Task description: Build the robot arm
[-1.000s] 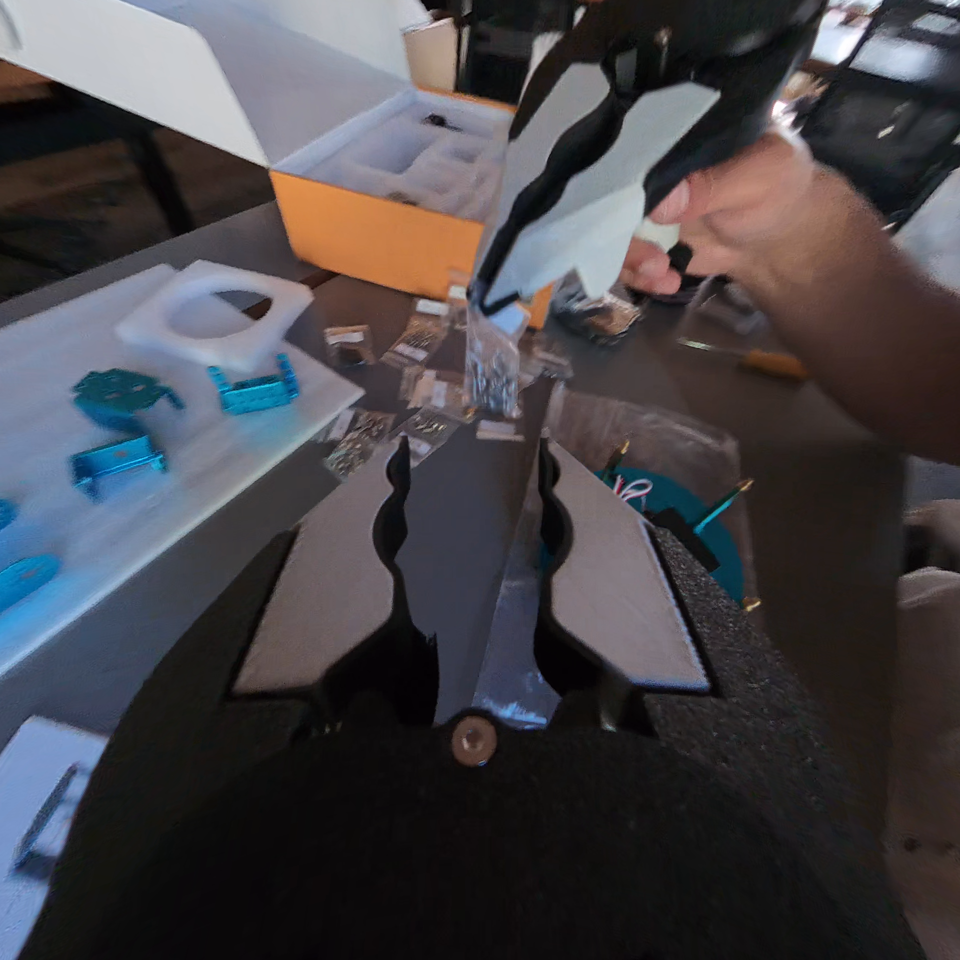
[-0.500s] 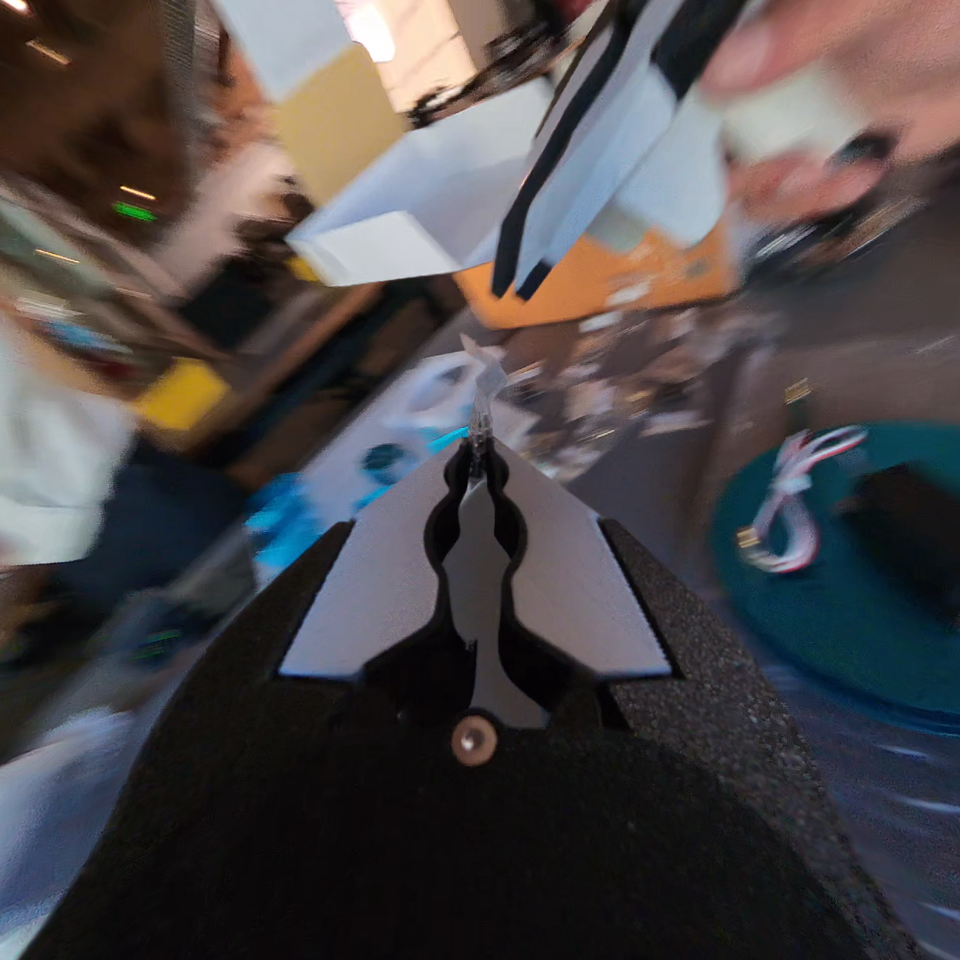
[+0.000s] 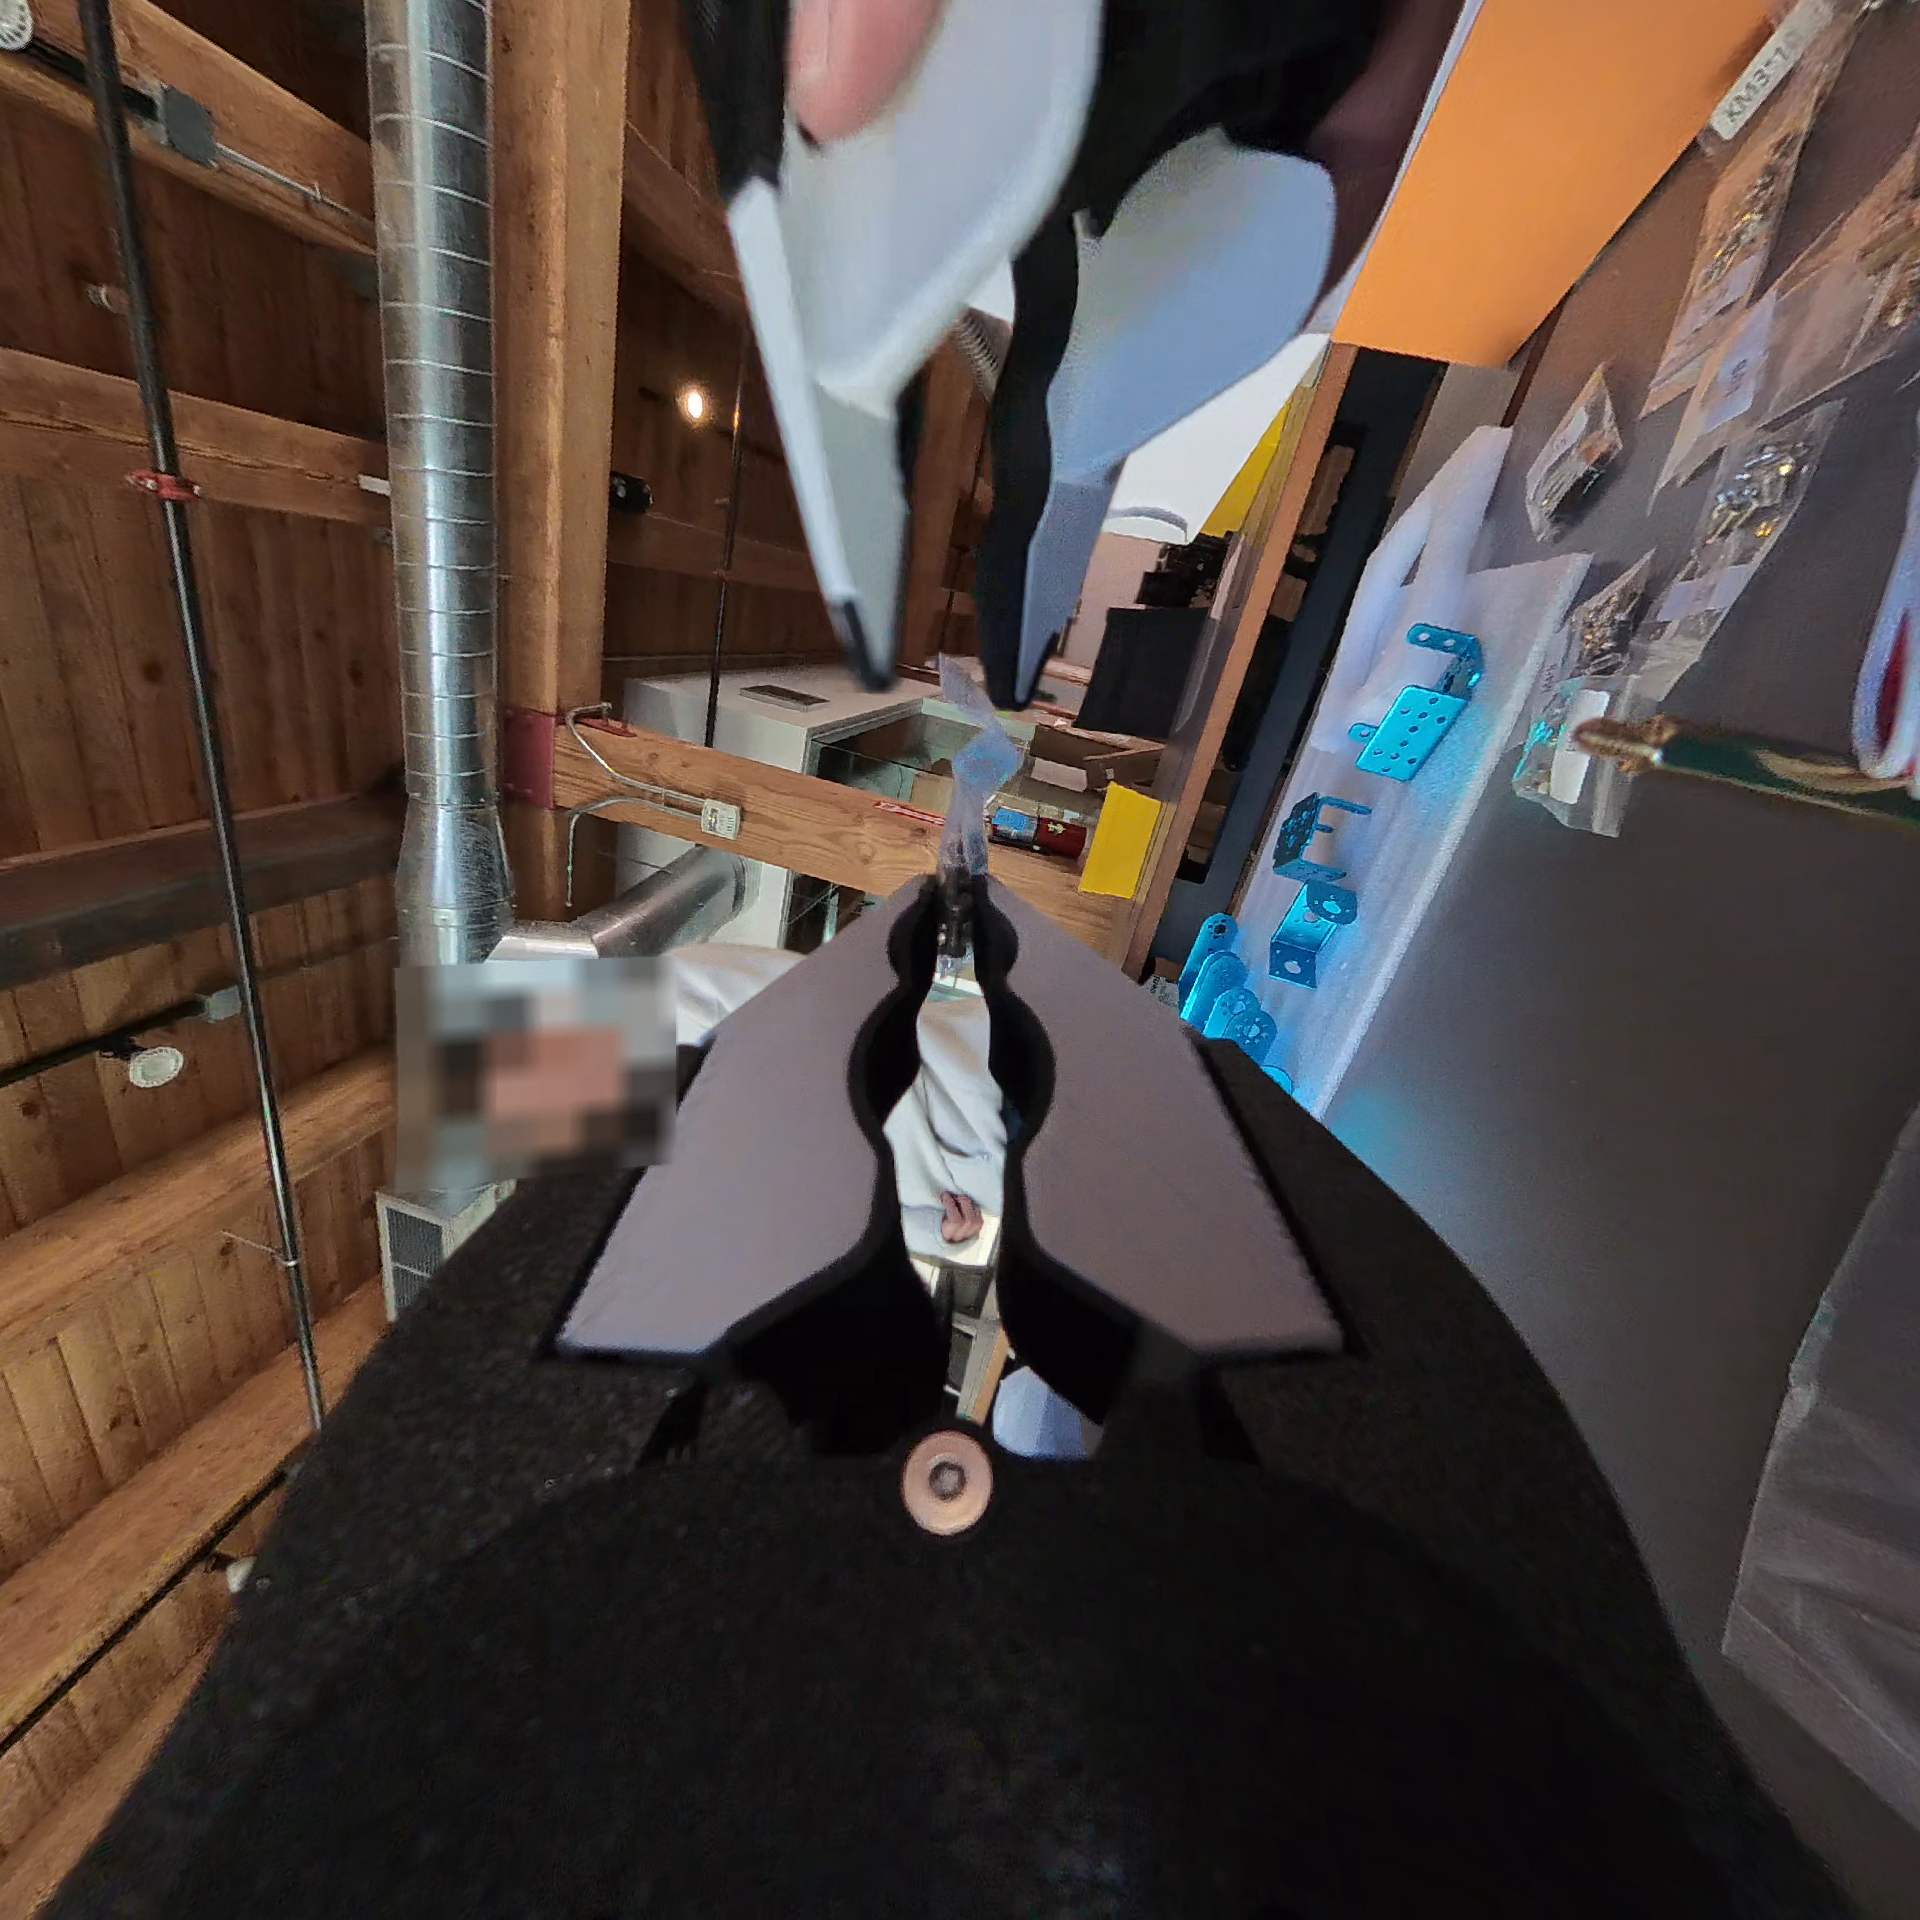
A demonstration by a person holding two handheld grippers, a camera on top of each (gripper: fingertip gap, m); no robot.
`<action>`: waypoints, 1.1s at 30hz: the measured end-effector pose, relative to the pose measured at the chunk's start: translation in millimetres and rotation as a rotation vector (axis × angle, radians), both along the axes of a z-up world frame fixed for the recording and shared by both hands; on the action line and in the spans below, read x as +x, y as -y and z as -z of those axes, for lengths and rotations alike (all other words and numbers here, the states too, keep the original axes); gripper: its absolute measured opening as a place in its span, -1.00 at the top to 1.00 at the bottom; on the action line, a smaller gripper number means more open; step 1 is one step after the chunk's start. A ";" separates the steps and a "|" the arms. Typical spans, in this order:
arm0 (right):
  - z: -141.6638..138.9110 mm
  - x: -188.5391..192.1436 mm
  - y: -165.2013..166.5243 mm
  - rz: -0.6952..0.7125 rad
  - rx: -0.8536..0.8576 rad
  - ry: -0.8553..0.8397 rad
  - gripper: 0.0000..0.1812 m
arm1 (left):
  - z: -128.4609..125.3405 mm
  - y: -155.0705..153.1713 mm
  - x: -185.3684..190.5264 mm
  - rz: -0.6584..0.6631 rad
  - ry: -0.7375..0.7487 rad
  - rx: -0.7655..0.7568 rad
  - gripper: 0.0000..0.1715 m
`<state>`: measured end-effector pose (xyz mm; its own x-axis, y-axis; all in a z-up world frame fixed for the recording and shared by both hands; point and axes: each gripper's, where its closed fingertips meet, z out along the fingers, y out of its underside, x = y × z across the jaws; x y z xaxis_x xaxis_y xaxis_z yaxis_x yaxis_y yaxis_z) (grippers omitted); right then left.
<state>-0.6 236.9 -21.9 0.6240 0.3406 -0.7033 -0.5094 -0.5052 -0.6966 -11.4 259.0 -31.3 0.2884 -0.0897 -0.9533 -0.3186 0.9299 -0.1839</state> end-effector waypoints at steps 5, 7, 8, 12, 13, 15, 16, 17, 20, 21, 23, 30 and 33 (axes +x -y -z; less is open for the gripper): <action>7.5 4.6 2.8 -0.008 -0.030 0.006 1.00 | 2.0 0.4 -3.2 0.005 -0.001 -0.018 0.96; 10.1 1.1 5.5 -0.031 -0.035 0.030 1.00 | 11.8 2.5 -3.7 0.034 -0.045 -0.084 0.95; 13.5 -0.4 6.0 -0.035 -0.043 0.069 1.00 | 18.2 5.5 -4.9 0.057 -0.071 -0.135 0.95; 26.2 -10.0 9.0 -0.067 -0.060 0.321 1.00 | 41.4 19.9 -23.4 0.198 -0.183 -0.608 0.57; 31.1 -14.9 9.9 -0.091 -0.078 0.370 1.00 | 44.6 21.6 -28.5 0.229 -0.208 -0.750 0.45; 39.0 -25.0 8.3 -0.116 -0.108 0.429 1.00 | 45.8 21.8 -35.4 0.271 -0.232 -0.955 0.26; 39.1 -31.0 6.1 -0.121 -0.109 0.423 1.00 | 44.8 21.4 -36.9 0.283 -0.227 -1.000 0.24; 38.3 -38.4 4.8 -0.134 -0.109 0.402 1.00 | 44.9 22.4 -37.3 0.295 -0.227 -1.024 0.24; 41.4 -58.5 3.9 -0.176 -0.112 0.380 1.00 | 49.5 30.4 -35.0 0.323 -0.234 -1.067 0.22; 46.2 -62.0 4.7 -0.185 -0.123 0.407 1.00 | 49.2 29.7 -34.4 0.324 -0.222 -1.068 0.22; 51.2 -67.6 6.9 -0.201 -0.127 0.439 1.00 | 48.2 29.4 -35.2 0.345 -0.210 -1.070 0.22; 60.6 -77.9 12.2 -0.252 -0.157 0.469 1.00 | 59.3 32.9 -42.5 0.419 -0.294 -1.060 0.49; 62.5 -79.4 10.7 -0.258 -0.168 0.450 1.00 | 61.1 30.5 -42.4 0.399 -0.288 -1.049 0.50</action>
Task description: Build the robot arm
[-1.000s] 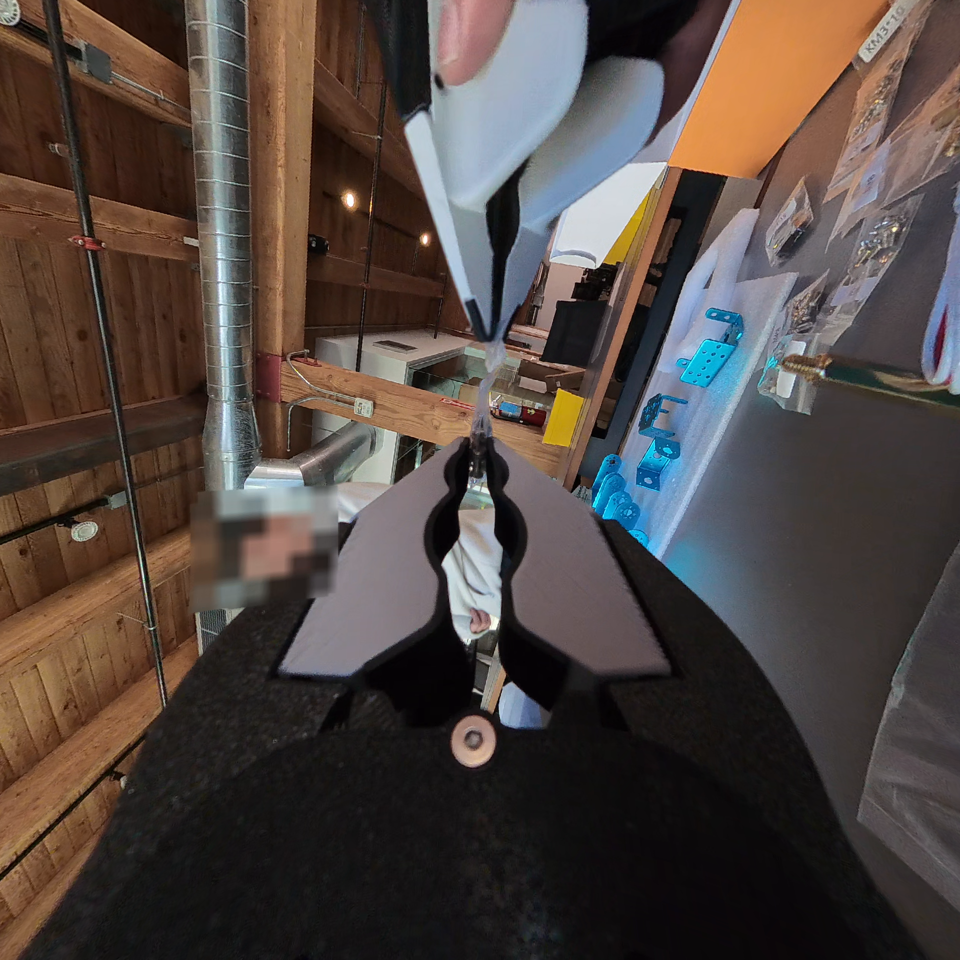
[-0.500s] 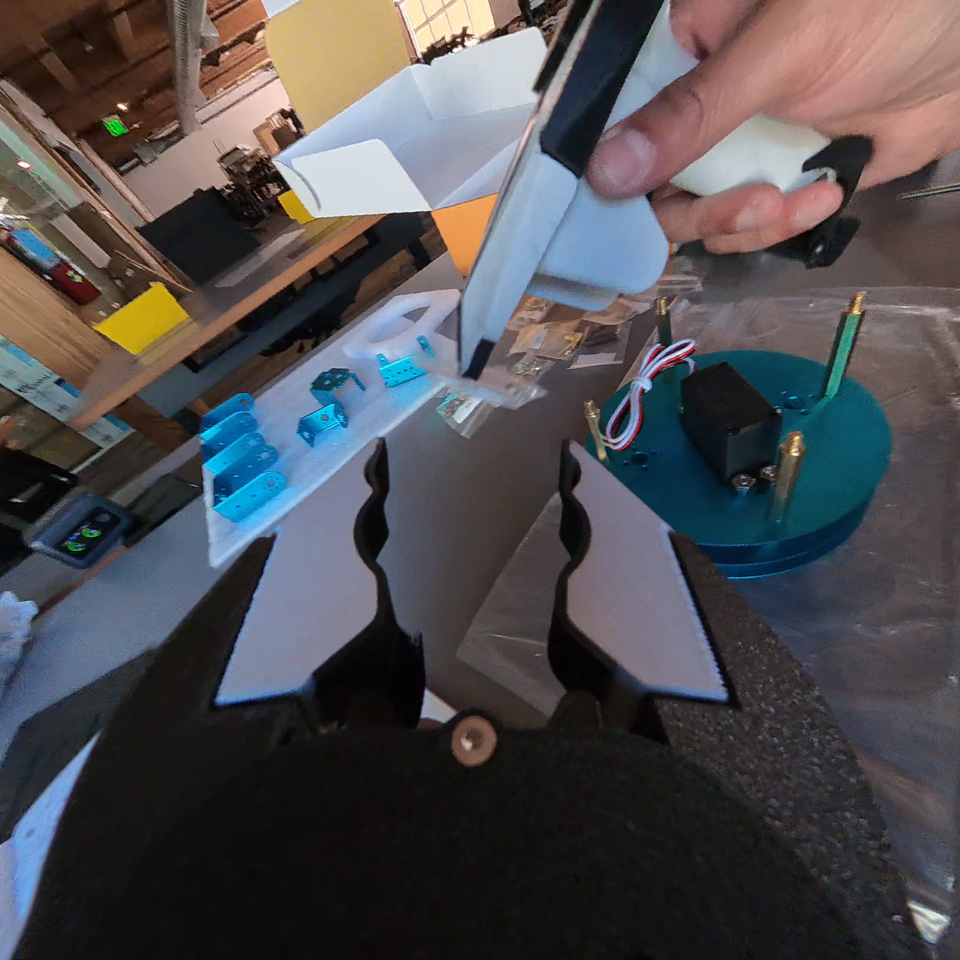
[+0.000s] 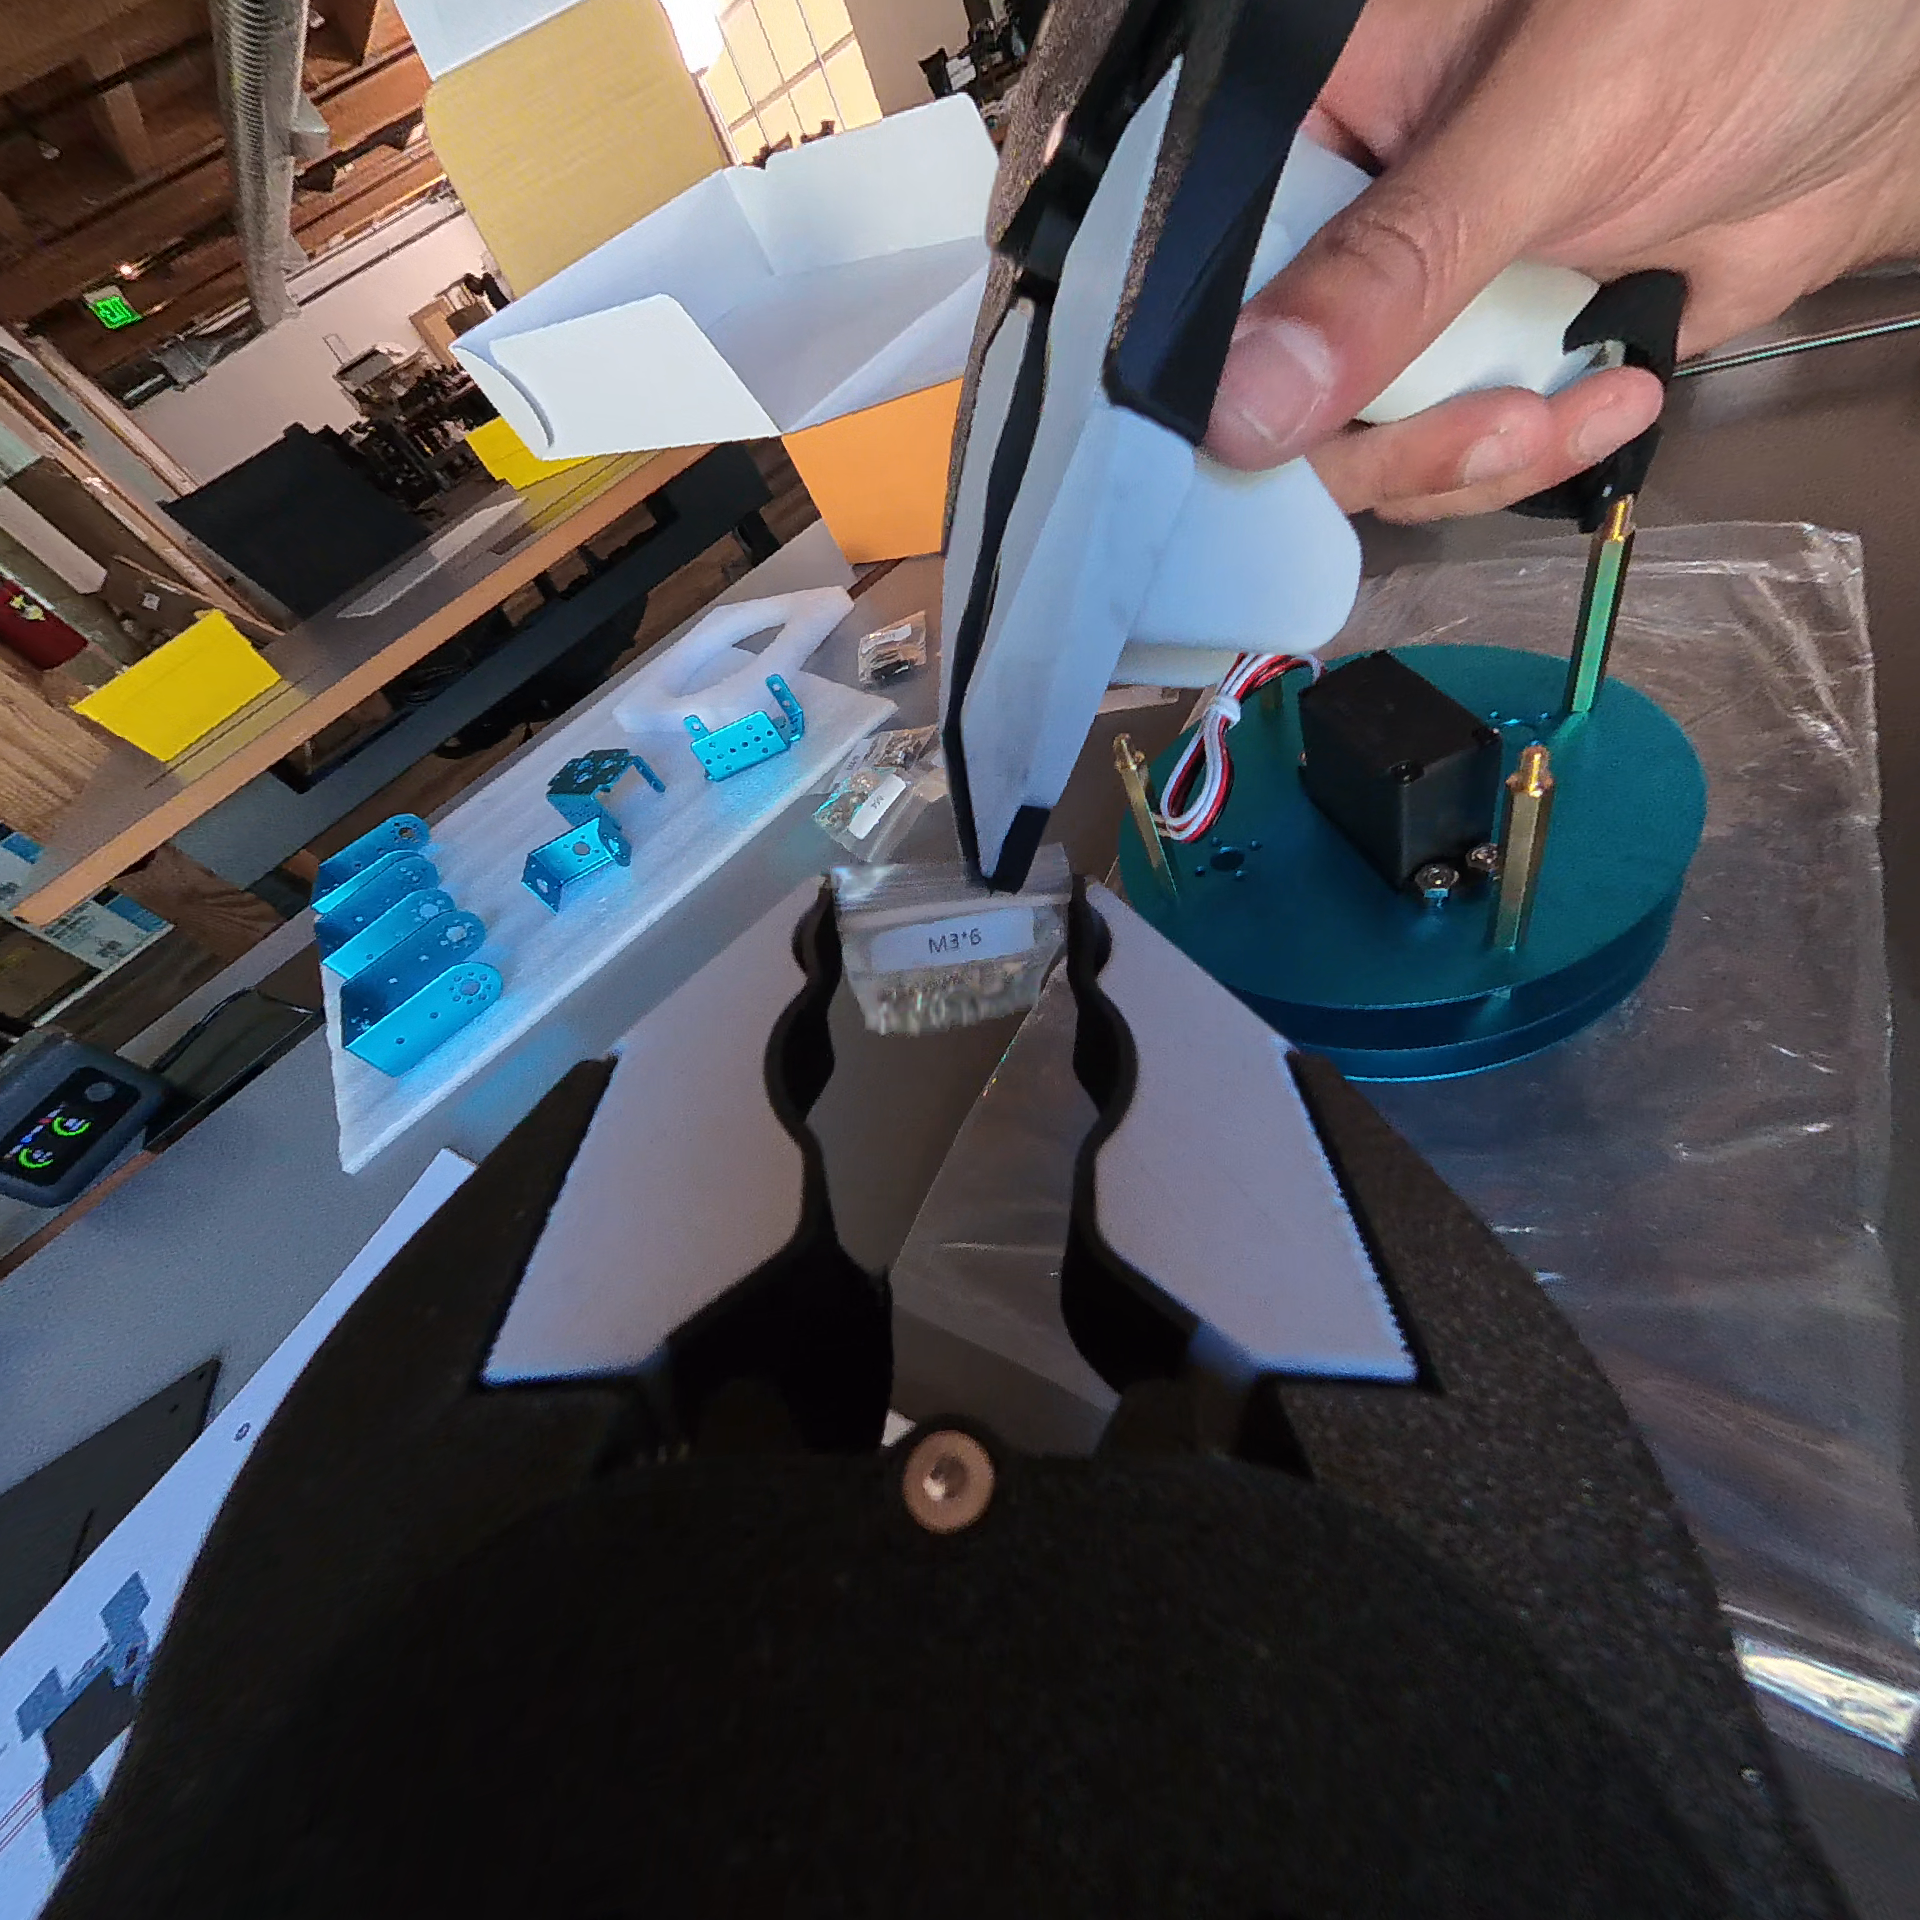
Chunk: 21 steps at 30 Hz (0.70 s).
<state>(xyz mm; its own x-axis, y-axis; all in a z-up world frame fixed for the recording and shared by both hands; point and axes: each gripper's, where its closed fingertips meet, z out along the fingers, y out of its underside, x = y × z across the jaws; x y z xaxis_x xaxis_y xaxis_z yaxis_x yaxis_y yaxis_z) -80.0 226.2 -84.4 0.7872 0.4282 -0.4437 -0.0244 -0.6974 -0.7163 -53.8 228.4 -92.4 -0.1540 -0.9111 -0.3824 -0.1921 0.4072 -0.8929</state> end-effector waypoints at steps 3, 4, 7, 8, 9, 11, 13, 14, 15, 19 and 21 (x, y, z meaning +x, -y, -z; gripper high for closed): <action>5.9 1.2 -0.9 0.007 -0.025 -0.003 1.00 | 5.7 -1.1 -0.4 -0.009 -0.010 0.007 0.50; 7.7 1.4 -0.8 0.008 -0.035 -0.007 1.00 | 7.7 -1.0 -0.9 -0.009 -0.014 -0.001 0.50; 14.9 0.0 1.8 -0.008 -0.085 -0.014 1.00 | 15.2 1.4 -1.7 -0.006 -0.038 -0.009 0.50; 16.2 0.4 1.6 -0.009 -0.089 -0.011 0.99 | 18.2 1.6 -1.9 -0.010 -0.047 -0.001 0.50; 16.4 0.6 1.3 -0.010 -0.091 -0.014 0.99 | 21.0 1.9 -1.9 -0.014 -0.055 0.005 0.50; 15.5 1.7 1.1 -0.012 -0.097 -0.028 0.96 | 25.7 3.4 -2.5 -0.012 -0.071 0.010 0.50; 12.7 4.6 -0.2 0.000 -0.096 -0.045 0.95 | 24.7 3.5 -3.3 -0.015 -0.066 0.015 0.50; 12.5 7.7 -1.2 0.011 -0.095 -0.034 0.95 | 23.8 3.9 -3.8 -0.015 -0.064 0.008 0.50; 12.3 10.2 -2.2 0.019 -0.090 -0.020 0.94 | 22.5 4.4 -4.2 -0.014 -0.059 0.000 0.50; 4.2 1.3 -0.2 -0.024 -0.079 -0.062 0.92 | 16.7 6.4 -5.8 -0.010 -0.041 -0.002 0.50; 4.3 1.0 -1.0 -0.021 -0.079 -0.058 0.92 | 14.2 7.6 -6.1 -0.004 -0.033 -0.002 0.50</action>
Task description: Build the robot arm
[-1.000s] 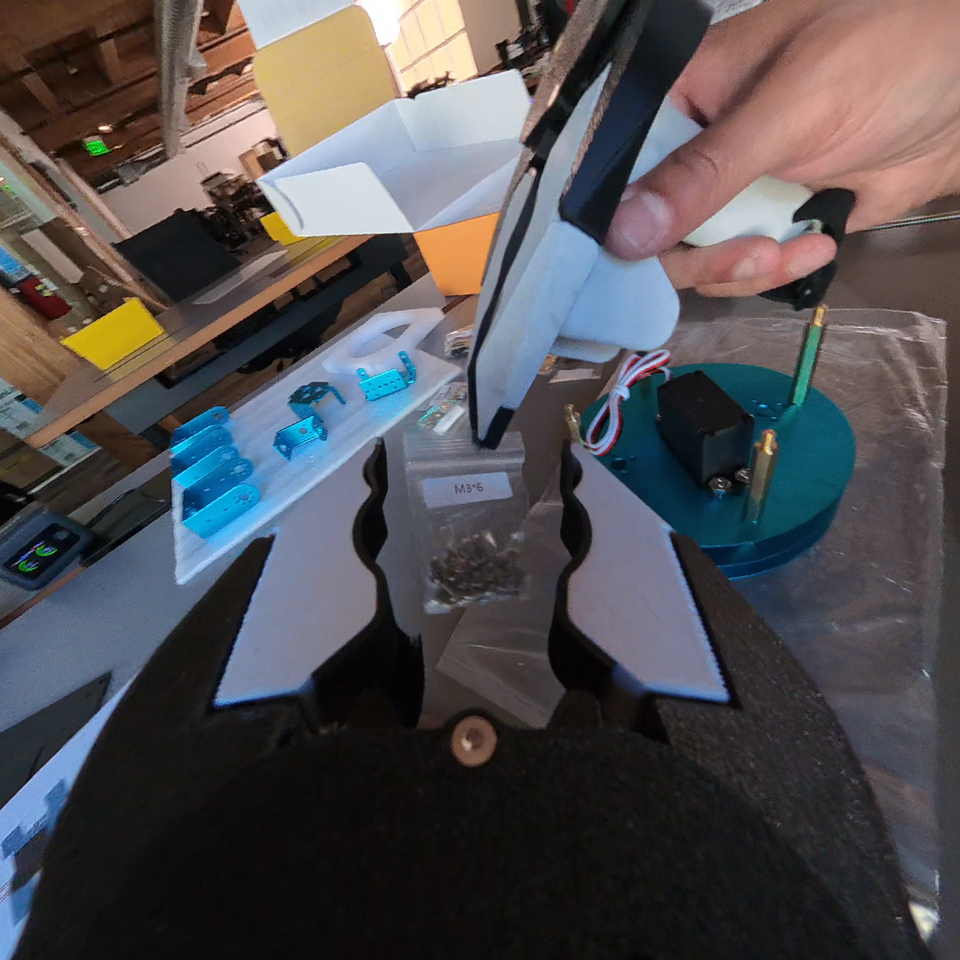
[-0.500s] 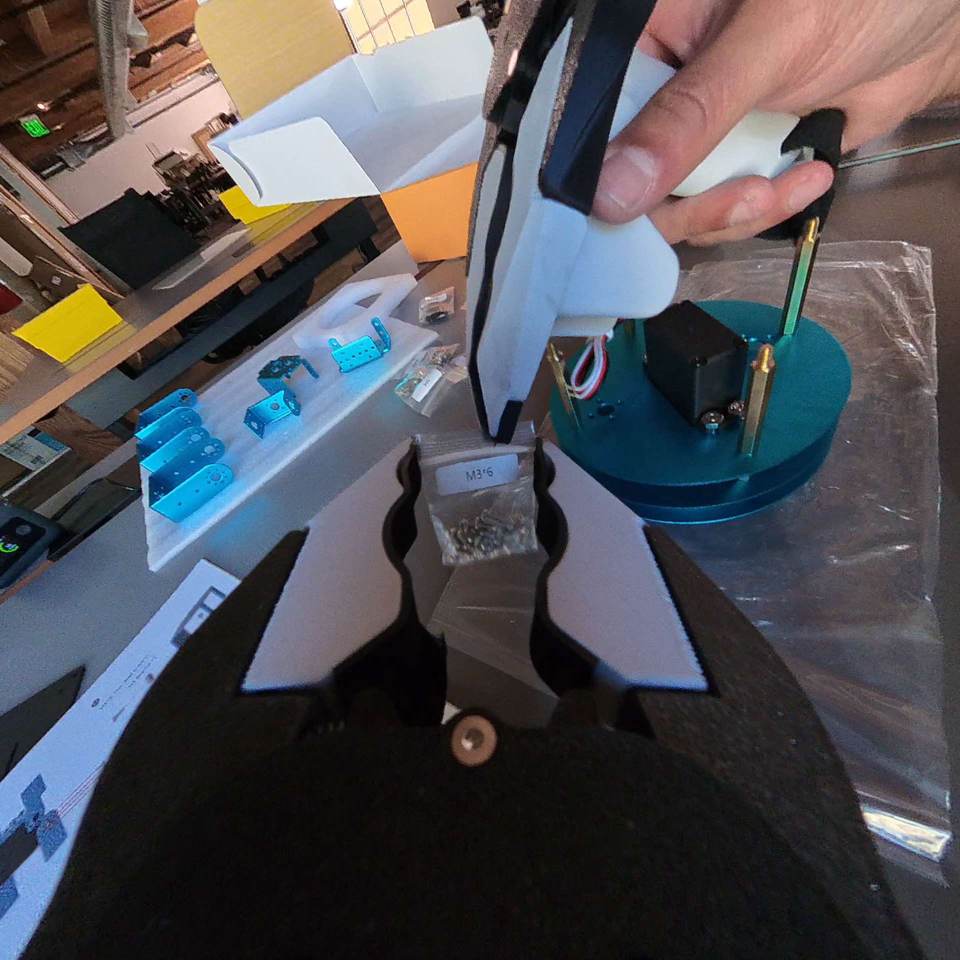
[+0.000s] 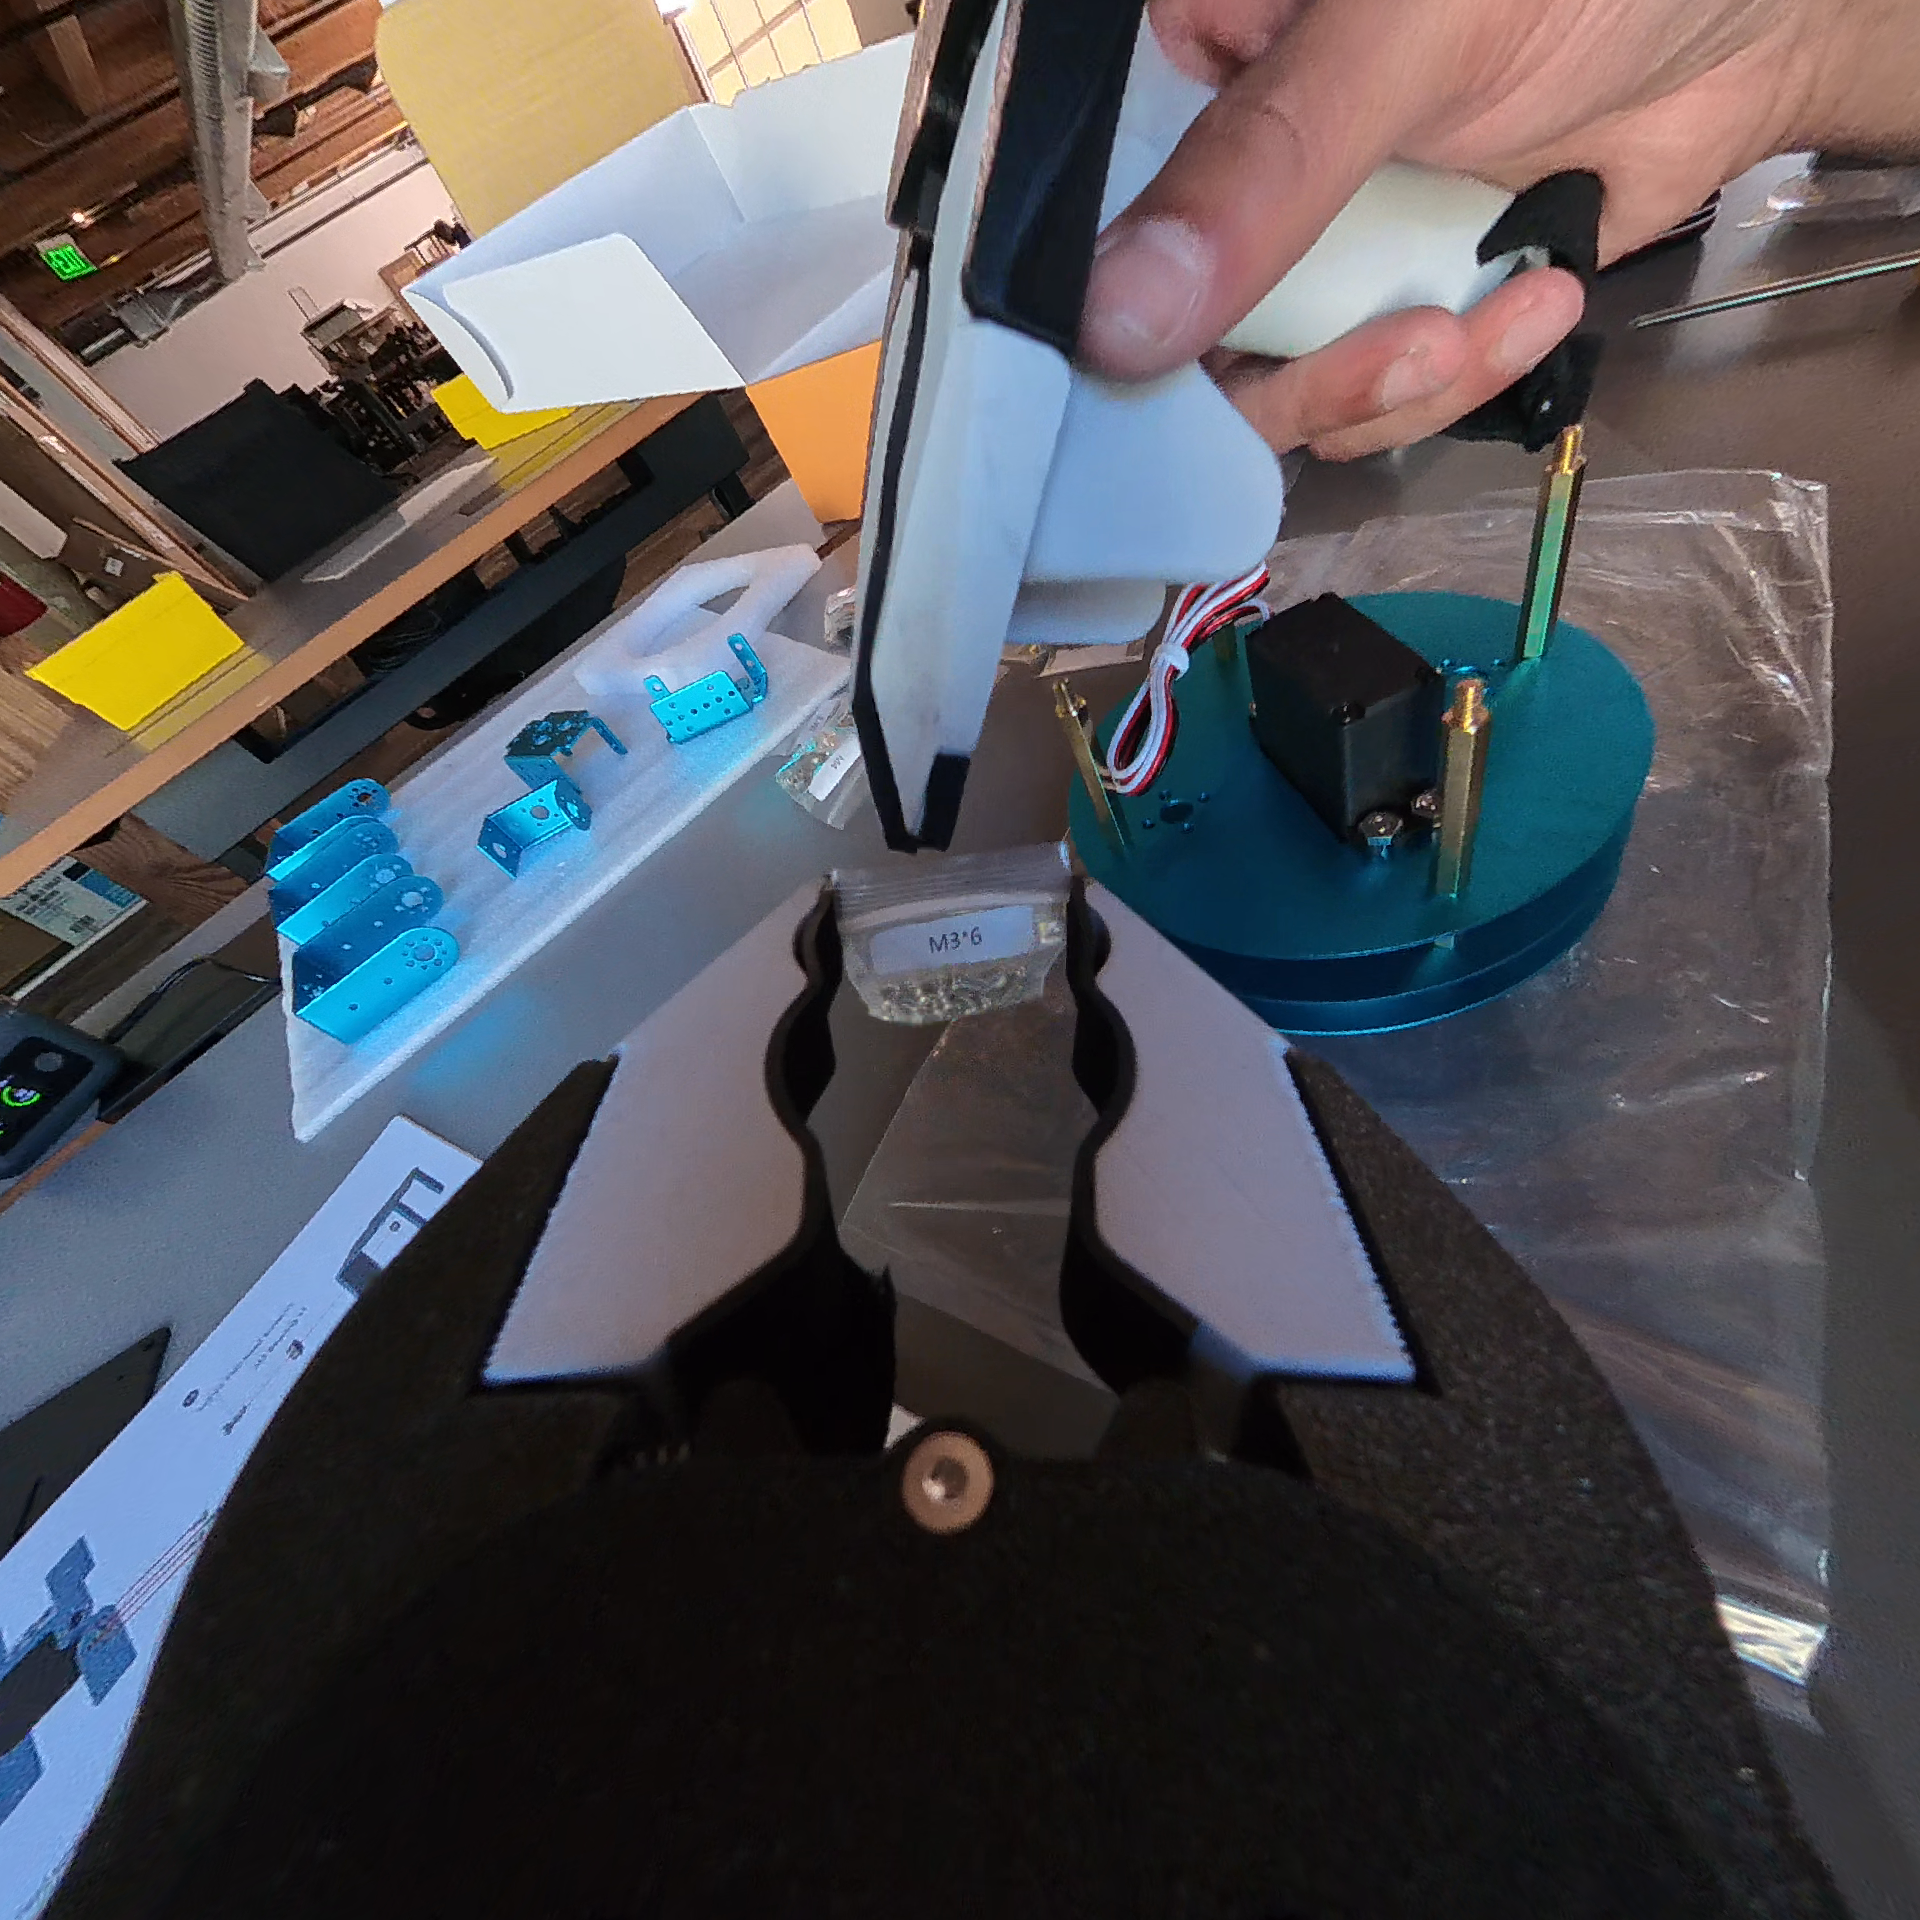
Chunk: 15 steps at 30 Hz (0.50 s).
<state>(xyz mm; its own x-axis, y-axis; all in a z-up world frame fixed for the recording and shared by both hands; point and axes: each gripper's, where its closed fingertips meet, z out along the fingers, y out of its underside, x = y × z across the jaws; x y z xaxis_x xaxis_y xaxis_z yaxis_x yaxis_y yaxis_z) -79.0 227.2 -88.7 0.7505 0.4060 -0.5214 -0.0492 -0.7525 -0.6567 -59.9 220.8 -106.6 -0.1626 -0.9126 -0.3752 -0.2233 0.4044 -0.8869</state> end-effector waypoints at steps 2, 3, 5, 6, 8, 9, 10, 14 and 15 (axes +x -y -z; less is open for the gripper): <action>3.3 1.8 -0.6 0.004 -0.001 0.035 0.93 | -2.0 0.3 0.0 0.001 0.005 -0.007 0.50; 3.0 1.5 -0.6 0.005 0.000 0.036 0.93 | -2.4 0.3 -0.1 0.001 0.004 -0.007 0.50; 1.2 1.2 -0.5 0.007 0.006 0.029 0.93 | -3.1 -0.2 -0.2 -0.003 0.008 0.001 0.50; 0.6 1.4 -0.1 0.007 0.007 0.028 0.94 | -3.2 -0.3 -0.3 -0.003 0.008 0.003 0.50; -0.3 3.1 0.4 0.013 0.009 0.029 0.94 | -4.0 -1.0 -0.8 -0.005 0.010 0.001 0.50; -1.2 3.8 0.3 0.016 0.012 0.026 0.94 | -4.7 -1.3 -1.0 -0.007 0.012 -0.001 0.50; -1.7 4.1 0.5 0.019 0.013 0.020 0.94 | -5.1 -1.5 -1.3 -0.006 0.012 -0.004 0.50; -1.9 1.6 1.2 0.009 0.012 0.017 0.94 | -6.9 -1.2 -1.7 -0.007 0.014 -0.004 0.50; -1.9 1.5 1.1 0.010 0.015 0.022 0.94 | -7.0 -1.2 -1.6 -0.008 0.014 -0.003 0.50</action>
